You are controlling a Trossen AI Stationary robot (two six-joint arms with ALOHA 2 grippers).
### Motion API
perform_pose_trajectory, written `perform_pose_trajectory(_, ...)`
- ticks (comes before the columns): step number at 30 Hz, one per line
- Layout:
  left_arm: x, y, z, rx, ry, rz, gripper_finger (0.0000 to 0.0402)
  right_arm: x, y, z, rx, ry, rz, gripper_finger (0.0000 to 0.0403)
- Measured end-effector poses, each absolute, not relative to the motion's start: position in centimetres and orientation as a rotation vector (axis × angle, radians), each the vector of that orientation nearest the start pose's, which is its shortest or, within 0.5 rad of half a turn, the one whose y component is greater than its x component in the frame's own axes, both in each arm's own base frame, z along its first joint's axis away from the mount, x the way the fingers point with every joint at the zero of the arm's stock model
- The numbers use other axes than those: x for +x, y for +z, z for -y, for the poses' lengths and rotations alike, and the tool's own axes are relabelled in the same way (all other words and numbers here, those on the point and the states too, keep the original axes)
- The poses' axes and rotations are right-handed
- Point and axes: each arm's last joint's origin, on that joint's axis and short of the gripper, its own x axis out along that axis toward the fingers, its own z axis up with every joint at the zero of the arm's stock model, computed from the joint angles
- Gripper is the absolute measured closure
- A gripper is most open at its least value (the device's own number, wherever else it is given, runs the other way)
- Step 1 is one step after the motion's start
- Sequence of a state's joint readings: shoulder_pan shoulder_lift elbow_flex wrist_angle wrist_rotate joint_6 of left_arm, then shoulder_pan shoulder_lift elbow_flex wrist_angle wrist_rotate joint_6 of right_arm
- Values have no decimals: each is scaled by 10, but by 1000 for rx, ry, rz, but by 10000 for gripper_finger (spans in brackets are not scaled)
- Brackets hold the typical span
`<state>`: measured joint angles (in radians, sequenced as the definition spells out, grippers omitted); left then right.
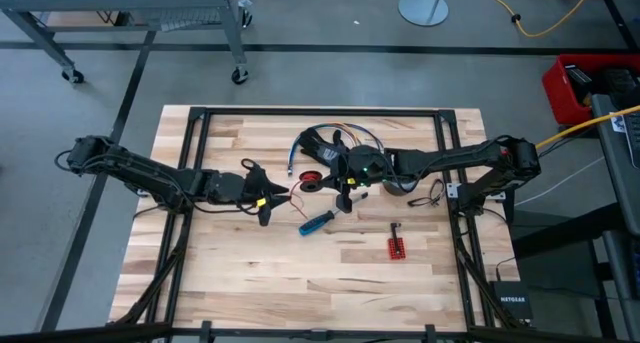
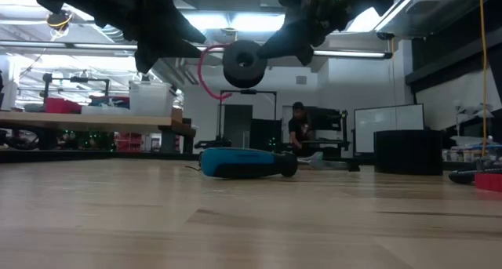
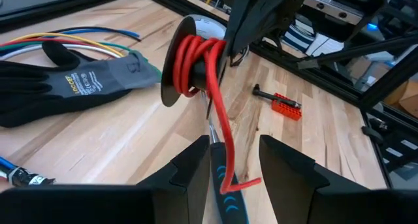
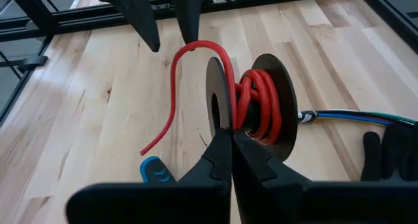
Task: Coil cords
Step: Uncoil the red wire from the spool
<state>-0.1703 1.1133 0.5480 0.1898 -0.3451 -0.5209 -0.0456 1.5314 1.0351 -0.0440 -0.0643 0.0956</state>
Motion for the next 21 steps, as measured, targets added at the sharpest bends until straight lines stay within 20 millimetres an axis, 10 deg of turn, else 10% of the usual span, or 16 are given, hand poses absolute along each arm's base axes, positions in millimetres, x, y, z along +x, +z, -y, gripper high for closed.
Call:
perform_pose_trajectory(14, 229, 225, 29, -417, 269, -307, 281, 339, 260, 11, 140, 80, -474, 403)
perform_pose_trajectory(21, 229, 225, 29, -364, 267, -307, 386, 339, 259, 10, 146, 100, -482, 403)
